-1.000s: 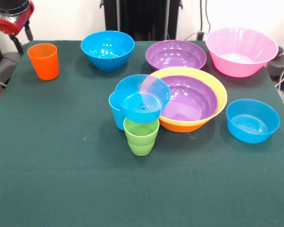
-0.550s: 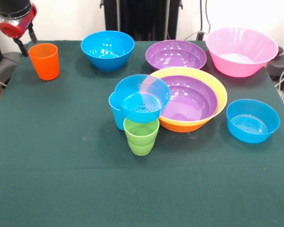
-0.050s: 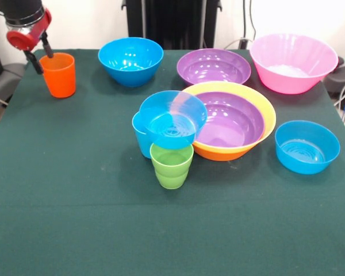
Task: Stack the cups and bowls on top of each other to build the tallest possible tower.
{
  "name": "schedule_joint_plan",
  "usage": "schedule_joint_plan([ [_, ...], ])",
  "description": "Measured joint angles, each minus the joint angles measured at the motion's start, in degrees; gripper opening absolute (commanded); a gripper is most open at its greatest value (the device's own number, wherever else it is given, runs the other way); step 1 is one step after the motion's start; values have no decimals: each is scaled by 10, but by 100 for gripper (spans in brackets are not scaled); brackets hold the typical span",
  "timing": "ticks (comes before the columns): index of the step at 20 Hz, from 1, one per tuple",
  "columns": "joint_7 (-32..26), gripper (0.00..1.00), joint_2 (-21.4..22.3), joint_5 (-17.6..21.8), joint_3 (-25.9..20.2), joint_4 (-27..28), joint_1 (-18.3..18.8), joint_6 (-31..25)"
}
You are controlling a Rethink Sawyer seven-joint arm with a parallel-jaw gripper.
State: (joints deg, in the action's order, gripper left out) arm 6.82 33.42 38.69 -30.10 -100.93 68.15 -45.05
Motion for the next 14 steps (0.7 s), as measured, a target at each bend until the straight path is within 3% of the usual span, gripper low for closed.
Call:
schedule_joint_plan([
  [14, 0, 100, -2, 3, -24, -13, 0, 2],
])
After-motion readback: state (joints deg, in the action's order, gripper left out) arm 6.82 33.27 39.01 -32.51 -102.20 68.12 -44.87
